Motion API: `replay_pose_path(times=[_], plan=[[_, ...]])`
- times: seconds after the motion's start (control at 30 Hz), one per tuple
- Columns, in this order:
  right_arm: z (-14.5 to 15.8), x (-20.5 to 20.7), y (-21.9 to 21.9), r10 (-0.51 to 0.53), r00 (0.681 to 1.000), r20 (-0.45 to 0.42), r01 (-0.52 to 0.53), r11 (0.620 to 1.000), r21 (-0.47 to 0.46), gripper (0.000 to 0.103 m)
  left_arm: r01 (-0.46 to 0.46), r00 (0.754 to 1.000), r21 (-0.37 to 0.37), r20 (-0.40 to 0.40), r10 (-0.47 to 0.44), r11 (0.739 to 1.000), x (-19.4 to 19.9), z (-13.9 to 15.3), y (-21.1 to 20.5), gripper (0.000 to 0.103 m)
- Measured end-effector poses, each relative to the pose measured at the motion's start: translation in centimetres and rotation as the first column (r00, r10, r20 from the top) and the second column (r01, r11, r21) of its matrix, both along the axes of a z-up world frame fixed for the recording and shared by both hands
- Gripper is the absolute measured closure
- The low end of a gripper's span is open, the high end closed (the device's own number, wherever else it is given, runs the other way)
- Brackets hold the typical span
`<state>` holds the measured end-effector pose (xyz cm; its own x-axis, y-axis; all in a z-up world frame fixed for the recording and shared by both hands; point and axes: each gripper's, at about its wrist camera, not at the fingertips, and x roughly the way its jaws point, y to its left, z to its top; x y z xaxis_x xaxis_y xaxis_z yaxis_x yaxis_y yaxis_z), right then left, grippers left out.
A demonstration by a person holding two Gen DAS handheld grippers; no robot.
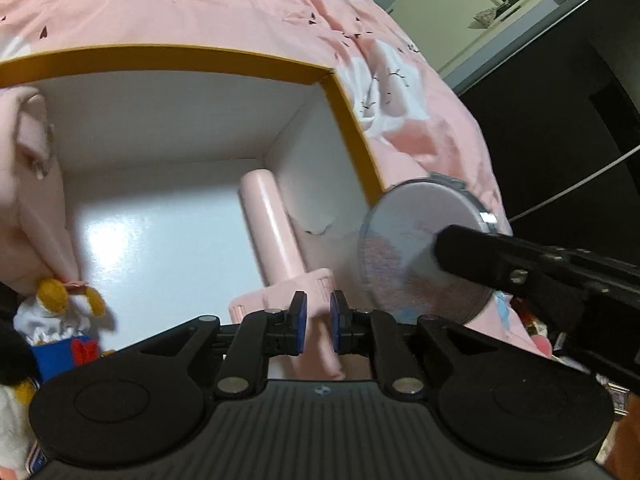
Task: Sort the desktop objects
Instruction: 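Lower the pink stick into the shoebox with the left gripper while the right lowers the mirror, then open both grippers and move them back toward the items on the bedspread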
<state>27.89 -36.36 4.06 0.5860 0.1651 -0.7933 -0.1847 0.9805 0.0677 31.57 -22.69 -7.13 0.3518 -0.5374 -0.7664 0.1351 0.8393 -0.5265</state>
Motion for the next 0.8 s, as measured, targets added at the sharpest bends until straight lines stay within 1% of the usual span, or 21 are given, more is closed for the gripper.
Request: replay_pose_path(times=[0.07,0.13,0.23,0.33,0.47,0.53,0.6,0.7,0.8], plan=[[-0.1,-0.1,0.0,0.003,1.000,-0.006,-0.003,1.000,0.001,0.089,-0.005,1.000,-0.026,-0.019,0.004,1.000,0.1,-0.6,0.4,0.090],[-0.2,-0.1,0.1,0.007,1.000,-0.006,-0.007,1.000,-0.006,0.089,-0.009,0.999,-0.037,-0.034,0.008,0.999,0.1,-0.9,0.8,0.090],[-0.2,-0.2,0.3,0.015,1.000,-0.006,-0.015,1.000,0.016,0.089,0.001,1.000,-0.028,-0.005,-0.001,1.000,-0.3,0.2,1.9,0.091],[-0.2,0.1,1.0,0.035,0.999,-0.005,-0.034,0.998,0.059,0.089,-0.010,0.999,0.012,0.041,0.010,1.000,-0.7,2.1,3.4,0.090],[-1.1,1.4,3.4,0.068,0.998,-0.021,-0.065,0.993,0.096,0.089,-0.052,0.995,0.073,0.090,0.045,0.996,-1.2,4.5,6.2,0.090],[-2.1,2.4,4.8,0.087,0.995,-0.047,-0.079,0.986,0.147,0.089,-0.070,0.991,0.102,0.118,0.058,0.992,-1.5,5.5,7.9,0.090],[-3.3,3.4,6.1,0.095,0.993,-0.070,-0.082,0.981,0.177,0.089,-0.100,0.986,0.124,0.144,0.082,0.987,-1.9,6.6,9.6,0.090],[-5.2,5.1,8.1,0.087,0.991,-0.106,-0.066,0.980,0.188,0.089,-0.145,0.976,0.137,0.180,0.119,0.980,-2.4,7.8,12.0,0.087],[-6.6,6.6,9.3,0.069,0.989,-0.132,-0.042,0.979,0.201,0.089,-0.198,0.964,0.168,0.212,0.160,0.966,-2.9,8.6,14.6,0.086]])
